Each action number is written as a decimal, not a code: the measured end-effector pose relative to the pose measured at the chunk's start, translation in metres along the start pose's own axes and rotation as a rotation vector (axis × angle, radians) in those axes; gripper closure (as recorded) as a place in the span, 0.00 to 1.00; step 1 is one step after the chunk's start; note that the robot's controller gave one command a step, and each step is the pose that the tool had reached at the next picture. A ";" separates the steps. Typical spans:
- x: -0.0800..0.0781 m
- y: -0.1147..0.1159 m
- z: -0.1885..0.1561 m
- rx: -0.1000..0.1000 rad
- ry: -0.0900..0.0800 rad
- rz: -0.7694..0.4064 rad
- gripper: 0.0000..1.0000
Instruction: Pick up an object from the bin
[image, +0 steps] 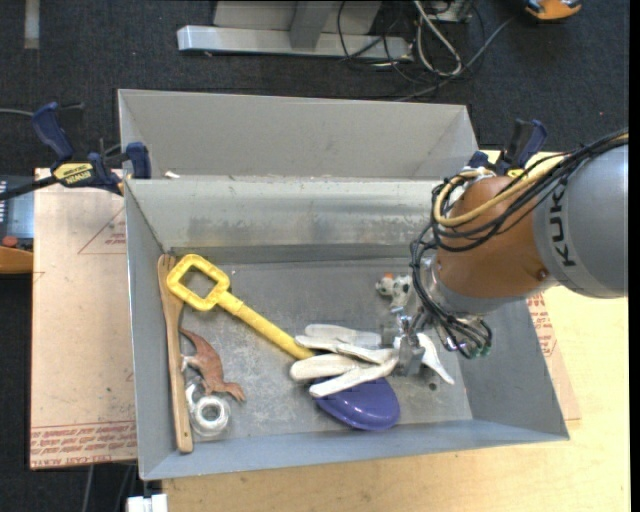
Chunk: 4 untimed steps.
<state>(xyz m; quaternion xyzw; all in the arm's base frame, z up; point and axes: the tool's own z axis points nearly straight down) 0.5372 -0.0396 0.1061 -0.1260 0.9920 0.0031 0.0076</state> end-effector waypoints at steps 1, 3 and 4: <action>0.013 -0.012 -0.014 -0.007 0.006 -0.049 1.00; -0.025 0.006 -0.064 -0.008 -0.007 -0.472 1.00; -0.023 0.013 -0.089 -0.007 -0.006 -0.338 1.00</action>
Offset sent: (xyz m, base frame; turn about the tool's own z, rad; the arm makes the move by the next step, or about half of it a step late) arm 0.0261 0.0152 0.0677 -0.5359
